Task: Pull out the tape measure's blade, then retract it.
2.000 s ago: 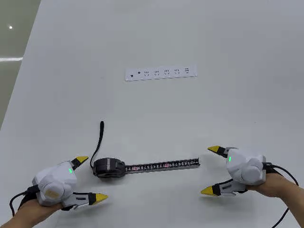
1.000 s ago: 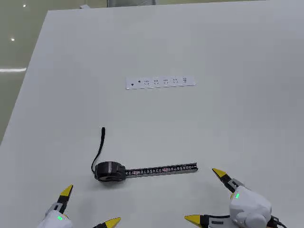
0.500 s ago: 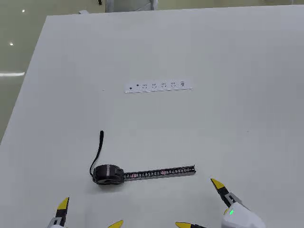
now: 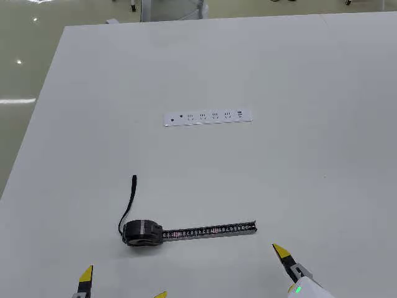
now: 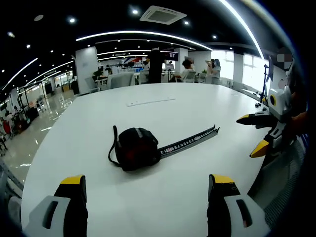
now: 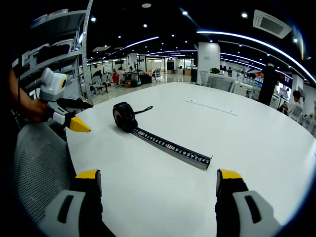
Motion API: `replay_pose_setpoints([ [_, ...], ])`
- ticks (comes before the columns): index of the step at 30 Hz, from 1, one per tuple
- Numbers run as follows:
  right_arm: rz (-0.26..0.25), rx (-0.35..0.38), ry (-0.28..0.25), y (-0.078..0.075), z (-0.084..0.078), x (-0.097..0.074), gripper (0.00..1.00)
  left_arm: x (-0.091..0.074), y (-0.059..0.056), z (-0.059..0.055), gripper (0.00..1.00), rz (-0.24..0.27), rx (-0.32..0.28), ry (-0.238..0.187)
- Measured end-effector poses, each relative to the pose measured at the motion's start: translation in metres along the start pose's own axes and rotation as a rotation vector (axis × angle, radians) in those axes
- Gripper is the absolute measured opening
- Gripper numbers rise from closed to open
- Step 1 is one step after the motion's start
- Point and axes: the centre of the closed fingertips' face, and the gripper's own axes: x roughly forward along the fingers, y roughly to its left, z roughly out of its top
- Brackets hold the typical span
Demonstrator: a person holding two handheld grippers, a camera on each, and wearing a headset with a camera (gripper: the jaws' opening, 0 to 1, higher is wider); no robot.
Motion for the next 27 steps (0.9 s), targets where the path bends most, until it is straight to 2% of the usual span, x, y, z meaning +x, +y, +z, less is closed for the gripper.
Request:
replay_pose_setpoints([
  [6,-0.014,0.012,-0.003,-0.003,-0.001,0.000,0.98,0.005,0.001,0.006,1.00,0.022,-0.019,-0.007],
  [12,0.003,0.012,-0.002,-0.001,0.000,0.002,0.98,0.011,0.007,0.007,1.00,0.046,-0.036,0.005],
  [15,0.008,0.011,-0.006,-0.002,0.002,0.003,0.98,0.012,0.008,0.010,1.00,0.062,-0.020,0.003],
  [27,0.023,-0.007,-0.005,-0.012,0.004,0.006,0.97,0.023,0.004,0.020,1.00,0.094,-0.030,-0.002],
])
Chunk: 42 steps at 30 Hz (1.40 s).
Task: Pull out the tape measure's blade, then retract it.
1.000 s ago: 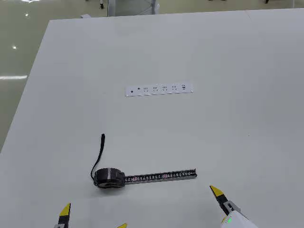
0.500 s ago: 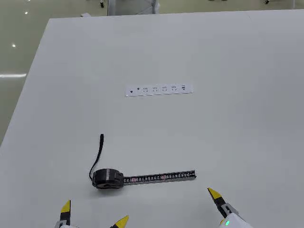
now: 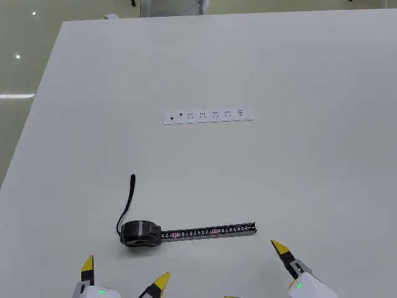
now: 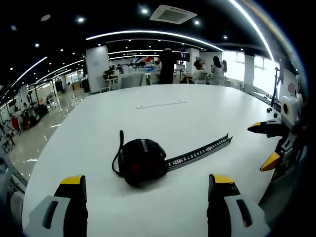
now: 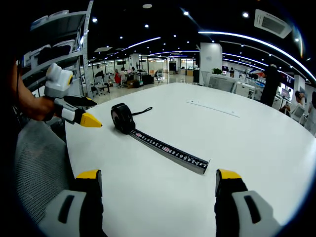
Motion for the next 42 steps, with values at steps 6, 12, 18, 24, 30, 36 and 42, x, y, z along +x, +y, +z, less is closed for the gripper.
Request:
replay_pose_setpoints([
  [6,0.020,-0.015,0.003,-0.003,0.000,0.002,0.96,0.008,-0.004,0.005,1.00,0.010,-0.020,-0.006],
  [12,0.036,-0.032,0.002,-0.006,0.001,0.003,0.95,0.012,-0.006,0.007,1.00,0.017,-0.032,-0.006],
  [18,0.089,-0.089,0.027,-0.017,-0.003,0.009,0.91,0.024,-0.005,0.012,1.00,0.047,-0.066,-0.002],
  [24,0.127,-0.110,0.040,-0.023,-0.006,0.011,0.86,0.032,-0.004,0.015,1.00,0.062,-0.075,0.001],
  [30,0.191,-0.169,0.059,-0.037,-0.010,0.017,0.78,0.045,-0.001,0.013,0.98,0.094,-0.105,0.020],
  [36,0.246,-0.226,0.078,-0.047,-0.012,0.024,0.71,0.055,0.002,0.012,0.98,0.115,-0.125,0.032],
  [42,0.296,-0.272,0.090,-0.059,-0.010,0.032,0.63,0.064,0.006,0.010,0.96,0.141,-0.148,0.045],
])
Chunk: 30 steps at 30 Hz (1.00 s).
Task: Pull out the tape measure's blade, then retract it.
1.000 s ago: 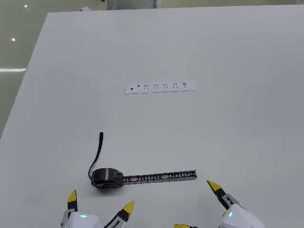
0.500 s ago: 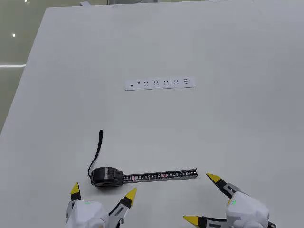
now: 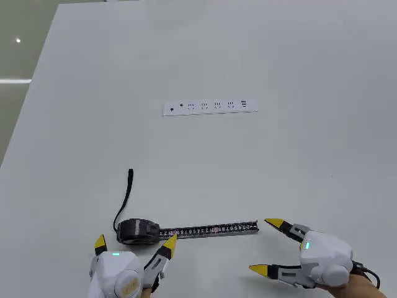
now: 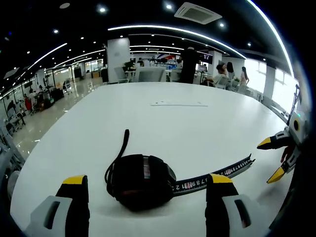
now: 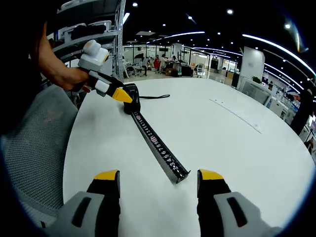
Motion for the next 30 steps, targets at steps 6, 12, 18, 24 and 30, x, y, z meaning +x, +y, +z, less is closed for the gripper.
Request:
replay_pose_setpoints([
  [6,0.052,-0.050,0.022,-0.012,-0.003,0.003,0.56,0.007,0.004,-0.003,0.91,0.014,-0.016,0.021],
  [12,0.087,-0.081,0.041,-0.015,-0.005,0.006,0.50,0.010,0.006,-0.007,0.87,0.016,-0.024,0.034],
  [18,0.190,-0.150,0.088,-0.022,-0.012,0.015,0.40,0.016,0.009,-0.013,0.84,0.031,-0.047,0.056],
  [24,0.231,-0.177,0.104,-0.028,-0.014,0.020,0.30,0.020,0.010,-0.016,0.81,0.033,-0.064,0.070],
  [30,0.280,-0.203,0.125,-0.028,-0.018,0.025,0.24,0.023,0.011,-0.017,0.76,0.033,-0.062,0.069],
])
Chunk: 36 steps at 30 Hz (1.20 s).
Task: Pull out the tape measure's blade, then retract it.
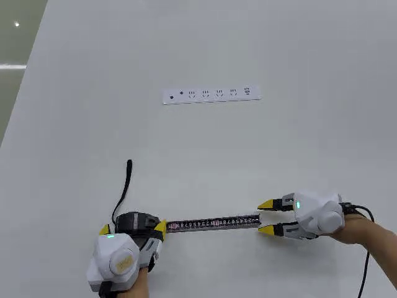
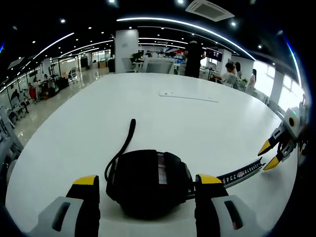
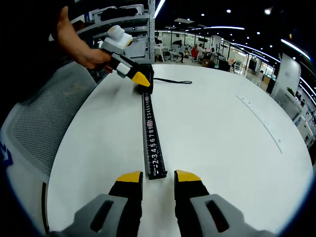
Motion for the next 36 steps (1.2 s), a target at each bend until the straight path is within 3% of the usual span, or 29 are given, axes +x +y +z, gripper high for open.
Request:
replay_pose_setpoints([
  [5,0.015,-0.002,0.002,0.0002,-0.0007,0.0020,0.19,0.0010,0.0009,-0.0012,0.74,-0.001,-0.004,0.006],
  [9,0.066,-0.024,0.025,0.0021,-0.0064,0.0098,0.16,0.0028,0.0025,-0.0058,0.73,0.001,-0.008,0.018],
  [17,0.073,-0.002,0.022,0.0020,-0.0092,0.0108,0.14,0.0043,-0.0002,-0.0074,0.72,0.000,-0.014,0.020],
  [28,0.079,-0.018,0.028,0.0030,-0.0089,0.0107,0.13,0.0048,-0.0026,-0.0061,0.68,0.003,-0.049,0.015],
  [36,0.077,-0.036,0.043,0.0033,-0.0097,0.0103,0.12,0.0044,-0.0015,-0.0060,0.66,0.006,-0.040,0.020],
])
